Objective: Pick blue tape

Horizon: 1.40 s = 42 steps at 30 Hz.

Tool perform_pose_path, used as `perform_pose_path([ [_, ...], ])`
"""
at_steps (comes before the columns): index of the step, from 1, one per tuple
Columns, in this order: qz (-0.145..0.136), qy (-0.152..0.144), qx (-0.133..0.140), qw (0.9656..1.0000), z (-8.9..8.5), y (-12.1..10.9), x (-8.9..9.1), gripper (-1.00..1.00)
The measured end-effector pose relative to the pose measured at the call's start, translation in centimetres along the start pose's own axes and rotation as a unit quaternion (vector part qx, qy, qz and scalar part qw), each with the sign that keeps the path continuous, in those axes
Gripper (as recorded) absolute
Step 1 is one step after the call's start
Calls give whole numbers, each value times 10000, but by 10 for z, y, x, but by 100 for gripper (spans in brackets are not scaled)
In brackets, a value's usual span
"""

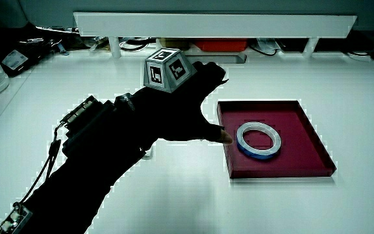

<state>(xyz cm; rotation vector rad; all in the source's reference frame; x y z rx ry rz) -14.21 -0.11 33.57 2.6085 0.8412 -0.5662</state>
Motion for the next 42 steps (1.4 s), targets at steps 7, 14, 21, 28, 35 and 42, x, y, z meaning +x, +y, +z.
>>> perform_pose_path([
  [7, -189, -160, -132, 9996, -18, 16, 2, 0],
  [14, -119, -749, -261, 9968, -53, 35, -7, 0],
  [21, -84, -635, -425, 9970, -69, 55, -1, 0],
  [28, 73, -529, -529, 9972, -87, 72, 0, 0],
  [35, 194, -432, -655, 9967, -106, 86, 1, 0],
  [42, 303, -312, -737, 9963, -128, 101, 2, 0],
])
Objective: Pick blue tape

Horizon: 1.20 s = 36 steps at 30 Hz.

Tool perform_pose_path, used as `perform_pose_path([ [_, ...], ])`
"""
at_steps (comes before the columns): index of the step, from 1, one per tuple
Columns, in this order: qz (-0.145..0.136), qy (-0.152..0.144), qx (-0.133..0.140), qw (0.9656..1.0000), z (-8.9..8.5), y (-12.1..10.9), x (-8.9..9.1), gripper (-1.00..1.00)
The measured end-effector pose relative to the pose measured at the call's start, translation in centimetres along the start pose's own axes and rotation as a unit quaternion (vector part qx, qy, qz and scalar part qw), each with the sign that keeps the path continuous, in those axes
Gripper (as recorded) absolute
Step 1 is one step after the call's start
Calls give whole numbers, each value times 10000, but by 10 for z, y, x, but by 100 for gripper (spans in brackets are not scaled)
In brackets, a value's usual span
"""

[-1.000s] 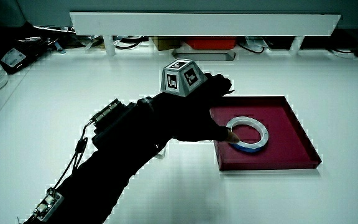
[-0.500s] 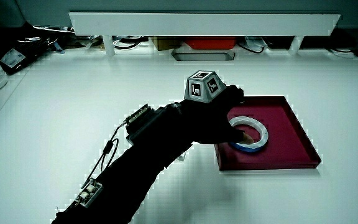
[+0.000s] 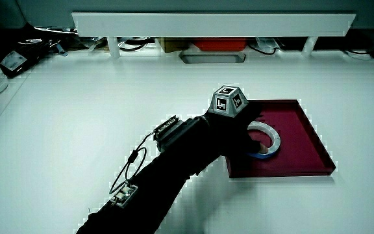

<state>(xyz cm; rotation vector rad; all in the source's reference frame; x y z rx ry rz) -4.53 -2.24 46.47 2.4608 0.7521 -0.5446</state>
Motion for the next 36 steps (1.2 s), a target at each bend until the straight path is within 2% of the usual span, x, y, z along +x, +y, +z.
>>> perform_pose_path([
  [2, 6, -46, -106, 9999, -9, 6, -1, 0],
  [7, 62, 280, -283, 9992, -14, 12, 10, 0],
  [13, 42, 383, -500, 9980, -32, 19, 11, 0],
  [16, 3, 520, -535, 9972, -37, 20, 12, 0],
  [19, 64, 457, -633, 9969, -43, 21, 10, 0],
  [21, 52, 492, -585, 9971, -42, 21, 11, 0],
  [29, 51, 485, -682, 9965, -50, 25, 9, 28],
  [34, -79, 620, -452, 9970, -44, 23, 16, 45],
  [36, -88, 543, -470, 9974, -44, 22, 16, 52],
])
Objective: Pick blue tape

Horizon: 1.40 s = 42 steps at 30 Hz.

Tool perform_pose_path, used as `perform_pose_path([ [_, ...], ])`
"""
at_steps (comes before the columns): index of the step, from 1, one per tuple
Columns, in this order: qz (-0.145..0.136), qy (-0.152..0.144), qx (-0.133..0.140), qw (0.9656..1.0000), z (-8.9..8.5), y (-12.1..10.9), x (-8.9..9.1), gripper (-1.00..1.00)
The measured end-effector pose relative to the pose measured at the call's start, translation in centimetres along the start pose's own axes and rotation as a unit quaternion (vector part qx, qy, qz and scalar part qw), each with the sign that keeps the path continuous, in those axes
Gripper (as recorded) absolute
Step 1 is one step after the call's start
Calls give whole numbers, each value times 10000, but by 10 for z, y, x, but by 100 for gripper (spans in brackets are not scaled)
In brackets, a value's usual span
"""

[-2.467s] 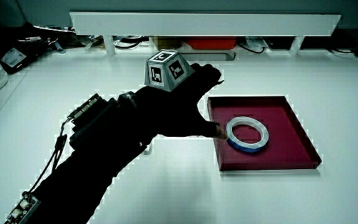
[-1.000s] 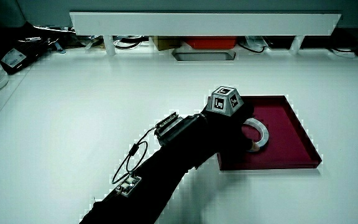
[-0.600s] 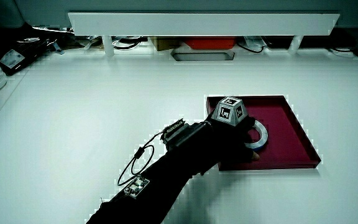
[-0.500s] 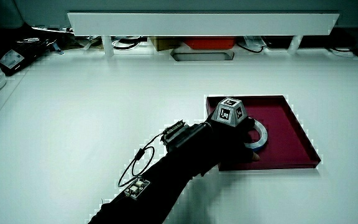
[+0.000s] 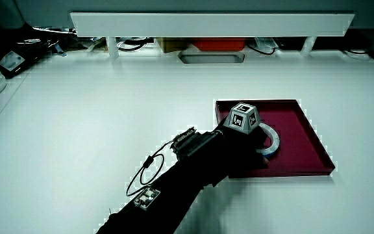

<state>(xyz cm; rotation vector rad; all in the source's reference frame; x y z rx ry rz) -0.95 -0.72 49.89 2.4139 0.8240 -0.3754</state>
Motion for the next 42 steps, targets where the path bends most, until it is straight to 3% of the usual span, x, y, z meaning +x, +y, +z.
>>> perform_pose_path([
  [5, -103, 141, 110, 9998, 0, -1, 4, 69],
  [14, -154, 26, 254, 9996, 0, -5, 5, 100],
  [30, -265, 261, 278, 9989, -2, -6, 13, 100],
  [39, -313, 363, 448, 9978, 13, -18, 17, 100],
  [42, -385, 422, 615, 9965, 22, -25, 19, 100],
])
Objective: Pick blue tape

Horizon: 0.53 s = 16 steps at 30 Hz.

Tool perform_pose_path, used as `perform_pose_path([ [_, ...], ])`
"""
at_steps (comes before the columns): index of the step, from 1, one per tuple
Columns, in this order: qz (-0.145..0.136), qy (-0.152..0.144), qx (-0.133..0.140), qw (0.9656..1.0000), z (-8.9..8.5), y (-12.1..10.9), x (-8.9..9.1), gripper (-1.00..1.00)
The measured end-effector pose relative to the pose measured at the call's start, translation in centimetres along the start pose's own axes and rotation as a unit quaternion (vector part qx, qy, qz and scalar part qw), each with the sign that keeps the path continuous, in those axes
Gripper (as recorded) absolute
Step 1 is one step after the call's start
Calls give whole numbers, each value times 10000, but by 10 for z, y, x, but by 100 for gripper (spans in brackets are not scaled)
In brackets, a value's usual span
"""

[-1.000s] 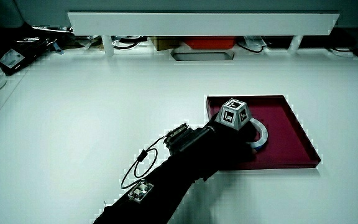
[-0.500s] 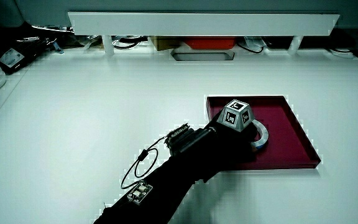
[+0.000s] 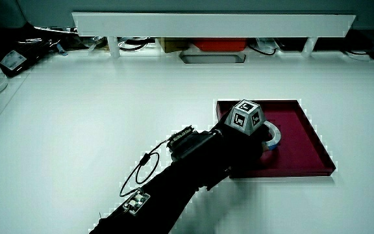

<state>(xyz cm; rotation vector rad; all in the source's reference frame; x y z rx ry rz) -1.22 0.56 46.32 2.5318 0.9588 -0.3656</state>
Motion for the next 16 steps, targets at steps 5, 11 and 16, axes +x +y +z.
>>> perform_pose_path([
  [5, -212, 53, 339, 9992, 18, -13, 3, 100],
  [11, -452, 397, 754, 9953, 58, -38, 7, 100],
  [16, -192, 446, 973, 9941, 68, -58, -6, 100],
])
